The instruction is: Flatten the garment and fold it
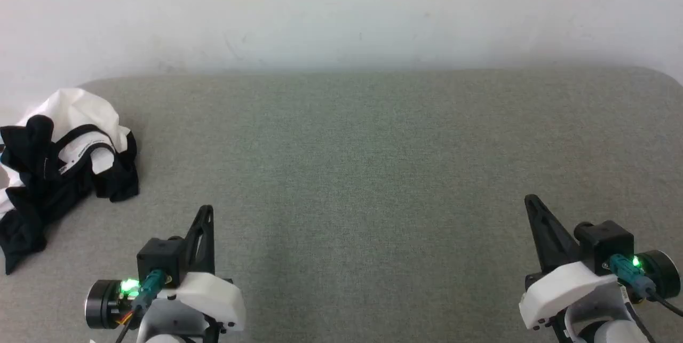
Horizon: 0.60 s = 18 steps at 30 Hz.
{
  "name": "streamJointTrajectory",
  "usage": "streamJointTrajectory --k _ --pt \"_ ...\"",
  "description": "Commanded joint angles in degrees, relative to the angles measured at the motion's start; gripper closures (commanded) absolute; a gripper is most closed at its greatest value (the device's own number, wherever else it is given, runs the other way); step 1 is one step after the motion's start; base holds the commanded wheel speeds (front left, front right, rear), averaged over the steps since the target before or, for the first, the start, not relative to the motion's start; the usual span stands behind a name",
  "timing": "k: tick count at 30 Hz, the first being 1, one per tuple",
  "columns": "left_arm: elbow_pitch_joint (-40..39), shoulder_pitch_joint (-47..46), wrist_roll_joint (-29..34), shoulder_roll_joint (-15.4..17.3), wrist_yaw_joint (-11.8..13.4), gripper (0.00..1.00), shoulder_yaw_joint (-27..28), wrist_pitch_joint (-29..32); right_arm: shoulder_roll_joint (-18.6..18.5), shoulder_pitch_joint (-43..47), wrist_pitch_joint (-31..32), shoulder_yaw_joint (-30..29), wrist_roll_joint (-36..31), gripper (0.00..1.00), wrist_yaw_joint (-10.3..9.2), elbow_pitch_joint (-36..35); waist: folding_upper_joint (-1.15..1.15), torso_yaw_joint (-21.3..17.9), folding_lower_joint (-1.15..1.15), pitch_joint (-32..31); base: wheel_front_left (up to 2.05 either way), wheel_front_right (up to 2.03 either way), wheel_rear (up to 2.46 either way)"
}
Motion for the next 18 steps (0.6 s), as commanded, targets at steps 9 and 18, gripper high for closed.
streamJointTrajectory --k 9,18 --pt "0.1 -0.7 0.2 -0.3 -0.5 1.0 0.2 0.0 0.2 -0.9 0.0 0.0 0.0 1.0 -0.12 -0.4 0.0 0.0 0.0 0.0 0.0 0.0 0.0" --pt "0.1 -0.7 0.2 -0.3 -0.5 1.0 0.2 0.0 0.2 -0.9 0.0 0.0 0.0 1.0 -0.12 -0.4 0.0 0.0 0.0 0.0 0.0 0.0 0.0"
